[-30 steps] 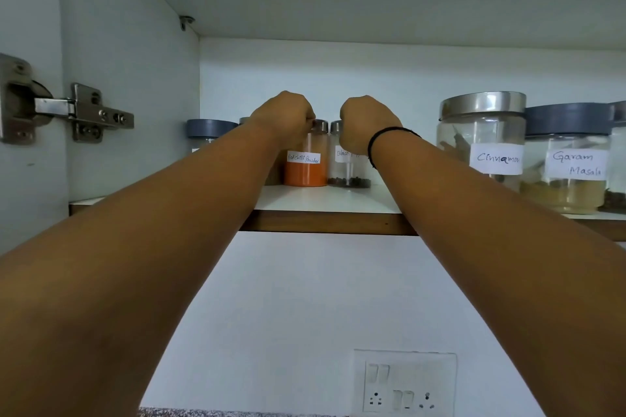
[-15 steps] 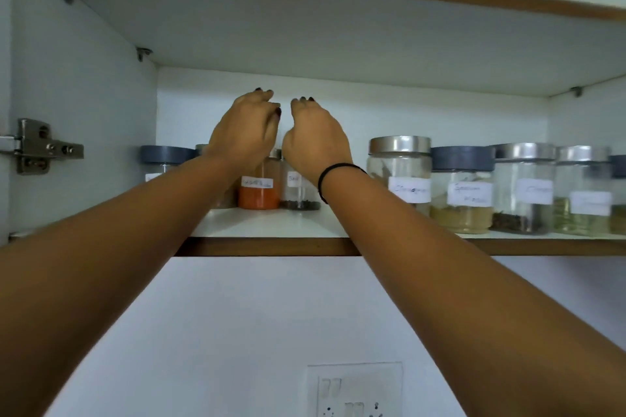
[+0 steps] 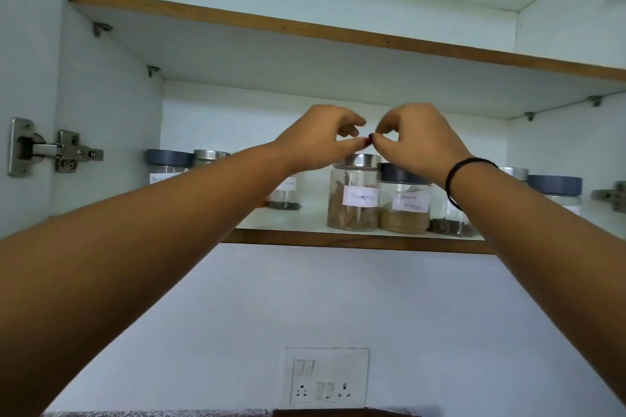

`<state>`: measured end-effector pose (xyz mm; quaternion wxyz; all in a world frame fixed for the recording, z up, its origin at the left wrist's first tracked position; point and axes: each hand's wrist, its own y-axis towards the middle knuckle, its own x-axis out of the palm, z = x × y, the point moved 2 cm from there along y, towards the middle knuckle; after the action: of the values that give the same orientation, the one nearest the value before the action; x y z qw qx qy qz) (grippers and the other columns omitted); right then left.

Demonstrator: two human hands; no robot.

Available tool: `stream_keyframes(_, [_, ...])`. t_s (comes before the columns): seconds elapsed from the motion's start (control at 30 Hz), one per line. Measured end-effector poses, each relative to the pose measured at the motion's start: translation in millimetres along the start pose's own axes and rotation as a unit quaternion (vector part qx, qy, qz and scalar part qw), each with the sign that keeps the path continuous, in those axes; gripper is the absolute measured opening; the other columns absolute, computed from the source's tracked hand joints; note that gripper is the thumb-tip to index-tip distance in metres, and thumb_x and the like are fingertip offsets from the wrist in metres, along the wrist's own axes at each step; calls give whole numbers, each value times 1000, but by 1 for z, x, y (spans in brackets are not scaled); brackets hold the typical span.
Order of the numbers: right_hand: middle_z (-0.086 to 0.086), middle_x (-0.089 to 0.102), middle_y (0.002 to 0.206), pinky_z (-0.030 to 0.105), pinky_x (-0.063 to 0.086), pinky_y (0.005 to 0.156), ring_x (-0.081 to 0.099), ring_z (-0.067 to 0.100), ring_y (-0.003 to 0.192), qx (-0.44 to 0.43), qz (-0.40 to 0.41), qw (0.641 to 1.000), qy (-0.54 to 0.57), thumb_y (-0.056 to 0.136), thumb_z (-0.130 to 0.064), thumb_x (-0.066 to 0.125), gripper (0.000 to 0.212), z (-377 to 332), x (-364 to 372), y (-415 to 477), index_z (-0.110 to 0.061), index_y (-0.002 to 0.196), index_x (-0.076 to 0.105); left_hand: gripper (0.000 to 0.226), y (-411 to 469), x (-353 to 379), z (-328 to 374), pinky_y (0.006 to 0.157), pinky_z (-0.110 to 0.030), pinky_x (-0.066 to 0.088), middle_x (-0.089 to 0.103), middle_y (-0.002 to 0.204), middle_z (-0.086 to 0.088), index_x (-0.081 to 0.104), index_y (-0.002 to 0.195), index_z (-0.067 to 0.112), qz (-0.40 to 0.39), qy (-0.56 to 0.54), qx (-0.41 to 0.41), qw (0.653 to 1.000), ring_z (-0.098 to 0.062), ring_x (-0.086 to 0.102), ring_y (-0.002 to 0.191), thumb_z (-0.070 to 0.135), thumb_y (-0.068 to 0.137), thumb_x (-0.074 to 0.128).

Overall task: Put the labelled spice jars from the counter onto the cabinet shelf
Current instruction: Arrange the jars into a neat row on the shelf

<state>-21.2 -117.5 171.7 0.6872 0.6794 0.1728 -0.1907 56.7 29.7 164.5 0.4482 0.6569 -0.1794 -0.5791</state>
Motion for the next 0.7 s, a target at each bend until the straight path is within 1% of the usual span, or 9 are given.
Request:
stream_keyframes(0.07, [3, 70, 105, 38, 55, 85, 63, 23, 94, 5, -37, 999, -24, 92, -32, 58, 25, 13, -1, -11, -16, 103, 74, 46, 2, 10, 12, 97, -33, 52, 67, 124, -2, 61, 132, 16, -46, 35, -15, 998, -15, 63, 112, 40, 93, 63])
stream_keyframes(0.1, [4, 70, 105, 39, 55, 85, 64, 24, 93, 8, -57, 998, -33, 93, -30, 57, 24, 19, 0, -16, -16, 103, 74, 42, 3, 14, 15, 96, -35, 54, 69, 120, -2, 65, 128, 15, -68, 63, -23, 995, -16, 65, 106, 39, 93, 63])
stream_keyframes(0.17, [6, 70, 104, 39, 56, 82, 64, 25, 89, 13, -90, 995, -46, 94, -24, 56, 22, 27, 3, -21, -15, 102, 74, 35, 5, 17, 18, 90, -38, 56, 72, 109, -3, 71, 119, 15, -87, 97, -43, 991, -18, 66, 94, 37, 92, 65])
stream_keyframes(0.23, [8, 71, 101, 37, 56, 78, 65, 27, 86, 13, -107, 993, -54, 93, -16, 55, 20, 33, 6, -23, -14, 100, 75, 30, 7, 16, 19, 87, -37, 57, 73, 105, -3, 73, 116, 15, -95, 99, -57, 989, -19, 66, 89, 32, 92, 67])
stream_keyframes(0.37, [11, 71, 97, 32, 52, 72, 65, 29, 83, 8, -116, 992, -57, 89, -4, 57, 21, 38, 10, -19, -13, 96, 75, 28, 8, 14, 19, 81, -32, 56, 73, 104, -4, 73, 117, 14, -100, 102, -62, 988, -19, 66, 86, 26, 92, 68])
stream_keyframes(0.5, [11, 71, 94, 29, 48, 69, 65, 30, 82, 15, -121, 992, -43, 86, -2, 56, 23, 38, 17, -11, -12, 92, 75, 27, 11, 21, 14, 71, -27, 50, 73, 100, -4, 73, 116, 14, -91, 109, -64, 988, -16, 61, 77, 27, 92, 67])
stream_keyframes(0.57, [12, 71, 95, 29, 48, 70, 65, 30, 84, 16, -121, 992, -37, 87, -2, 56, 22, 40, 24, -8, -12, 94, 75, 28, 11, 23, 9, 73, -30, 51, 73, 100, -5, 74, 116, 13, -88, 111, -66, 988, -18, 61, 78, 27, 93, 66])
stream_keyframes(0.6, [11, 71, 96, 30, 50, 72, 65, 30, 85, 16, -120, 992, -35, 88, -3, 57, 22, 41, 29, -6, -12, 95, 76, 28, 12, 25, 6, 75, -32, 51, 73, 101, -6, 73, 117, 13, -87, 113, -67, 987, -20, 62, 81, 27, 94, 65])
stream_keyframes(0.7, [10, 72, 100, 37, 57, 81, 66, 28, 87, 22, -117, 993, -23, 89, -5, 59, 21, 45, 42, 1, -13, 98, 76, 28, 14, 29, -4, 82, -36, 54, 73, 104, -7, 73, 117, 13, -84, 113, -73, 987, -24, 65, 89, 26, 94, 65])
